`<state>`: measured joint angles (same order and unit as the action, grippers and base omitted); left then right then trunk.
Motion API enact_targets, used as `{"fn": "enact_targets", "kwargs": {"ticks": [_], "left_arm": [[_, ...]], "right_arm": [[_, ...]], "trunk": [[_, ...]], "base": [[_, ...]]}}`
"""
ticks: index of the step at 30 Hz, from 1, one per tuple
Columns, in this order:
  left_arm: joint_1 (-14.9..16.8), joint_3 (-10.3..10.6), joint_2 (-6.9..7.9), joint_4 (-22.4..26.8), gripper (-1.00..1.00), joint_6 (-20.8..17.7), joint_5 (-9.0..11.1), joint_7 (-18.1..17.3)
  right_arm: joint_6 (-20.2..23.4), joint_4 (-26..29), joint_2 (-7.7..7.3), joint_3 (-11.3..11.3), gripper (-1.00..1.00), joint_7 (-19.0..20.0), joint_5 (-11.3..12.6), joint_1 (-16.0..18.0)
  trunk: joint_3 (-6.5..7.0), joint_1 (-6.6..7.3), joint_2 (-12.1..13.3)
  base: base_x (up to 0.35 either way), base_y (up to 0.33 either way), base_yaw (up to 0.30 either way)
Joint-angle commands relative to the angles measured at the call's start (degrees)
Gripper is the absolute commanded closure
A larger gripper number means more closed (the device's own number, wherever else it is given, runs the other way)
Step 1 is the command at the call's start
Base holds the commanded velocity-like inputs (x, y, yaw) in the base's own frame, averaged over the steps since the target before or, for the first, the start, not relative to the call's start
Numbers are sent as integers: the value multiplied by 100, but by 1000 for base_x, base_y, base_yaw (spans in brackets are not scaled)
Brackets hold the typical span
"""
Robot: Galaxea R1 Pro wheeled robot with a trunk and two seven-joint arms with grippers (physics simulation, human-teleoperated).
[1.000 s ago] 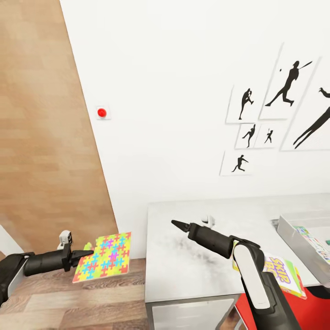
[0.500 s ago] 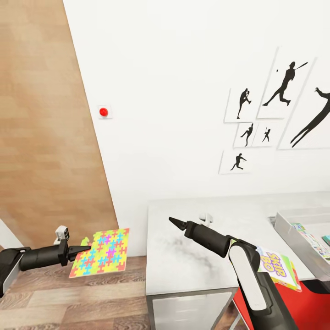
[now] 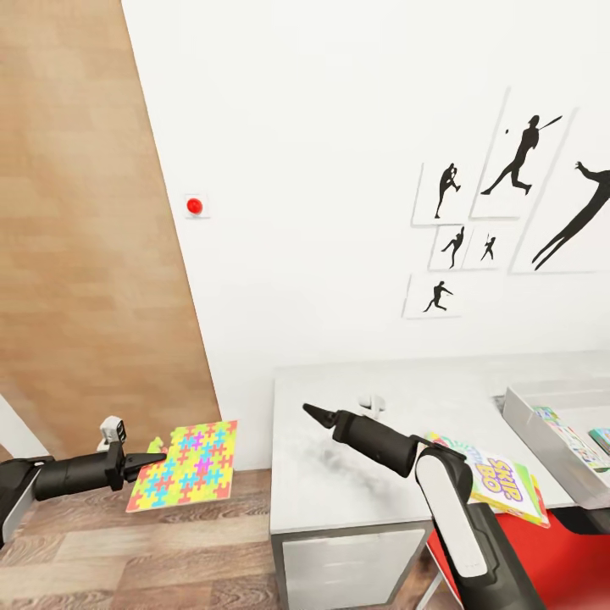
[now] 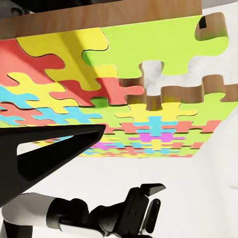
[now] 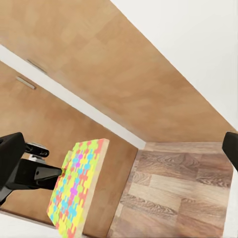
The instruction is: Put all the toys in the child's room - the three board games (two on the bed and one on the table), the two jigsaw puzzles on the table, and the tennis ball on the table - inside the toy box on the table in the child's room.
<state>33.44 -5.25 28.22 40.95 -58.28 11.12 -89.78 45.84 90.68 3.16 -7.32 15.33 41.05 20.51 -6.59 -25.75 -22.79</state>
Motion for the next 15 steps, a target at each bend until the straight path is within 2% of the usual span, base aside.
{"fn": "enact_targets", "kwargs": {"ticks": [1,7,15], "left_arm": [[4,3,4,1,100,-61,3,-22],[4,16,-11,1,100,-61,5,-22],[4,-2,85,1,100,-61,18,-22]], "right_arm": [[24,1,3,1,-100,28,-14,5],[30,9,-7,1,-100,56,-2,5],[30,11,-9,-10,-100,74,-1,0]], "trunk": [[-13,-4,-13],[-7,-4,-13],[13,-4,-13]], "base": [[0,0,-19],[0,0,-146],[0,0,-210]]}}
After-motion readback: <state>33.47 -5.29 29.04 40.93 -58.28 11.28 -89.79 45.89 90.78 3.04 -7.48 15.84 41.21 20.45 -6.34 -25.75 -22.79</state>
